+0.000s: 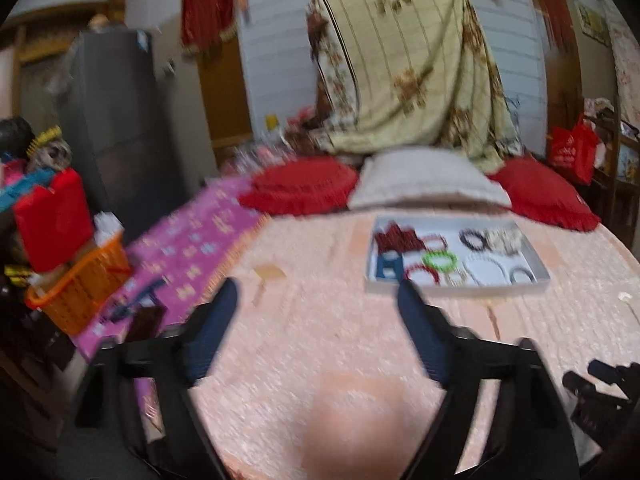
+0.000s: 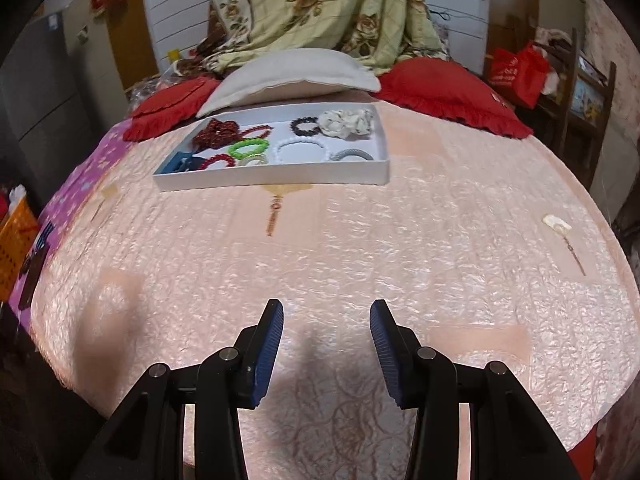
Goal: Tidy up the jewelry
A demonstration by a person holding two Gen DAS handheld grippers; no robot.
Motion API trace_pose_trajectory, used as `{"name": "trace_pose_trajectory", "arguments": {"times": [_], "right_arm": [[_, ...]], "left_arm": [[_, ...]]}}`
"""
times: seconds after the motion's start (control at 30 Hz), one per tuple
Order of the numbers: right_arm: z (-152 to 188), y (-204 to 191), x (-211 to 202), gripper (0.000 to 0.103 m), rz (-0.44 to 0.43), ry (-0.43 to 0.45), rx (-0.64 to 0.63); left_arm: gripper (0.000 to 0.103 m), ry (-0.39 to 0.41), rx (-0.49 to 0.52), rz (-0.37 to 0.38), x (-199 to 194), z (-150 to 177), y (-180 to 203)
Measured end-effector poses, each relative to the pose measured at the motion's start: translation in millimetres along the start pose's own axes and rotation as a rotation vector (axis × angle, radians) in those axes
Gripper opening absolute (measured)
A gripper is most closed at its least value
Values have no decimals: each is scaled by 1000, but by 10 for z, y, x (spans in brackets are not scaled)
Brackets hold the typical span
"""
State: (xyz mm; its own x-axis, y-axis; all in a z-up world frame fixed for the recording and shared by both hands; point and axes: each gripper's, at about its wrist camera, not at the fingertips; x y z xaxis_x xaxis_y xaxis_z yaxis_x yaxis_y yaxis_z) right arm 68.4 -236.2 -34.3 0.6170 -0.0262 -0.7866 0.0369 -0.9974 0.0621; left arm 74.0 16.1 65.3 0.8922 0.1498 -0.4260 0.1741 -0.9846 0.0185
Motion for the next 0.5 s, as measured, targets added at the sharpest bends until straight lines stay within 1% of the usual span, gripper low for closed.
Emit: {"name": "trace_pose_trajectory", "arguments": {"times": [0.07, 0.1, 0.13, 0.17, 0.2, 0.27, 0.33, 0.4, 0.47, 0.5], "right_arm": [[-19, -25, -53, 43, -4, 18, -3], [-21, -32, -94, 43, -5, 30, -2], [-18, -46, -122, 43, -6, 37, -4], [-15, -57, -153, 43, -6, 41, -7], [-13, -62, -178, 43, -5, 40, -10], [-32, -59, -213, 43, -10, 45, 0], [-33, -58, -260, 43, -16, 58, 13], [-12, -92, -316, 43, -12, 73, 15], [35, -140, -365, 43, -4, 89, 0], [54, -161, -381, 43, 3, 91, -10]], "left_arm": [[88, 77, -5, -15, -131, -2, -22], [90, 111, -8, -20, -186, 4, -33], [98, 139, -7, -33, -245, 8, -41], [101, 159, -3, -43, -297, 5, -44], [103, 170, 3, -43, -331, 0, -47], [103, 175, 24, -27, -407, -15, -45], [103, 166, 15, -13, -469, -7, -50], [103, 148, -3, 24, -535, 39, -64], [103, 132, -7, 39, -566, 92, -44], [103, 111, -9, 41, -580, 128, -40]]}}
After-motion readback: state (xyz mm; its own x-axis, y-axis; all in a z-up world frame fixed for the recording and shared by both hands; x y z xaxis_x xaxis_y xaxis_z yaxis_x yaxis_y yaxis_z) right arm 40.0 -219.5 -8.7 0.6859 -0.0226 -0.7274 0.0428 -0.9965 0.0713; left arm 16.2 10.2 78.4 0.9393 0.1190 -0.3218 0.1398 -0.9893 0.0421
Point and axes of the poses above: each gripper's, at about its wrist camera, not at the fingertips, and x roughly the way its jaws point, y to its right, z to its underside, and after that the axes turned 10 degrees about -x, right-handed
